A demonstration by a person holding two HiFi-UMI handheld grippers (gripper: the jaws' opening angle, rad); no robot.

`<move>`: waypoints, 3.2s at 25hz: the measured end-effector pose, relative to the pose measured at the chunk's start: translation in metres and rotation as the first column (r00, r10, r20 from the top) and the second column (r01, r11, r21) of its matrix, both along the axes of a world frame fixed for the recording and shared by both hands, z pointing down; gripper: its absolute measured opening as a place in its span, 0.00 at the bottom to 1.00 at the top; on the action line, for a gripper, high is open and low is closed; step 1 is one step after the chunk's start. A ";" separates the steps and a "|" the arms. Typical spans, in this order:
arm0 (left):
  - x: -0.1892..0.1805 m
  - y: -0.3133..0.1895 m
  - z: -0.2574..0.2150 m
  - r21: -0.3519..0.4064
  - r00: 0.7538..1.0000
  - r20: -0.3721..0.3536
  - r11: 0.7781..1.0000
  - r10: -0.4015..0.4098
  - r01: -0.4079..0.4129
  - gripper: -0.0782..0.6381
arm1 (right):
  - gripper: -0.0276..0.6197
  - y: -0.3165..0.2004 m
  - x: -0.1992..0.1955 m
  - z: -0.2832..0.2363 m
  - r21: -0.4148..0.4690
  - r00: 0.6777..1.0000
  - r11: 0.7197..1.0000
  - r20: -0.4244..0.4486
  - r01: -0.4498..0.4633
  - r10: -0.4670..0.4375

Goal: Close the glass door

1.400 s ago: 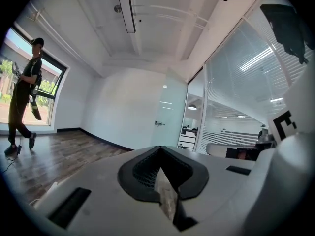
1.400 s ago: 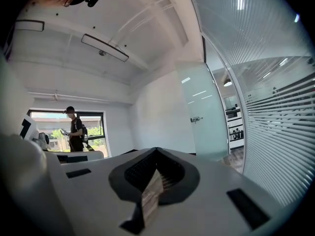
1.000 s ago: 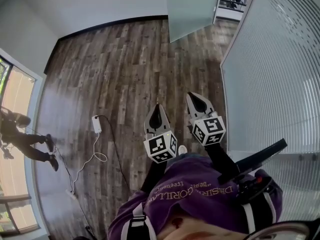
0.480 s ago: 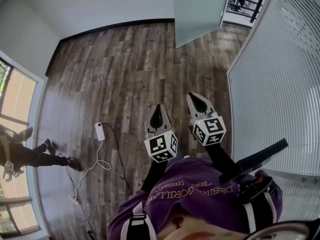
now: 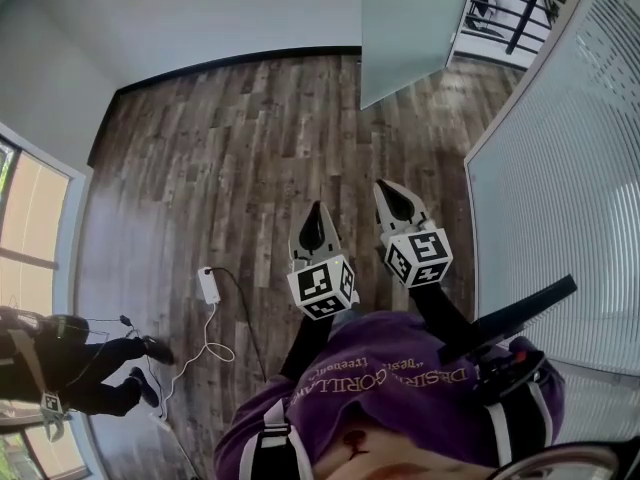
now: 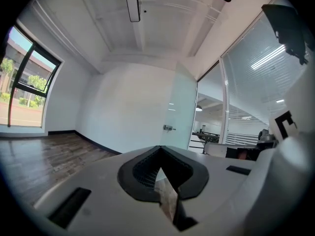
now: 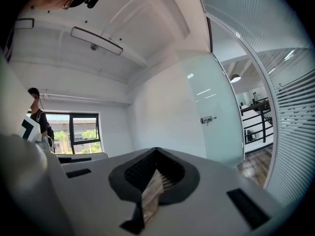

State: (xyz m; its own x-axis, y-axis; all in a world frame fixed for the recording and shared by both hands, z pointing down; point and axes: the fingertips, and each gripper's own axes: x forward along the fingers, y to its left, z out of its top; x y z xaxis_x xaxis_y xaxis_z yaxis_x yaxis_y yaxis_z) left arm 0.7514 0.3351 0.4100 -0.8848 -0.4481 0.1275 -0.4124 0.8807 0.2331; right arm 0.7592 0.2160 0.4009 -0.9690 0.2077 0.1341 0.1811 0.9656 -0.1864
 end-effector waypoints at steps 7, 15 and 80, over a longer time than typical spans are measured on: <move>-0.050 0.003 0.014 0.021 0.999 -0.046 1.000 0.001 0.000 0.11 | 0.03 0.001 -0.048 0.010 0.023 0.999 1.000 -0.035 -0.013 0.014; -0.119 -0.011 0.023 0.032 0.998 -0.051 0.999 -0.031 0.033 0.11 | 0.03 -0.017 -0.126 0.013 0.040 1.000 0.999 -0.019 0.004 -0.003; -0.713 -0.045 0.053 -0.008 0.997 -0.062 0.999 -0.045 0.044 0.11 | 0.03 -0.037 -0.729 0.056 0.007 0.997 0.998 -0.058 0.057 -0.056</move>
State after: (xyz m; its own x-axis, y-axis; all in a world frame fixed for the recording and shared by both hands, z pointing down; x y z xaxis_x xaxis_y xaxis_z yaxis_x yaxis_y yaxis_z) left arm 0.0381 0.2905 0.4635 -0.8943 -0.4073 0.1856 -0.3576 0.8995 0.2510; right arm 0.0301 0.1786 0.4573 -0.9463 0.2606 0.1913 0.2249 0.9558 -0.1895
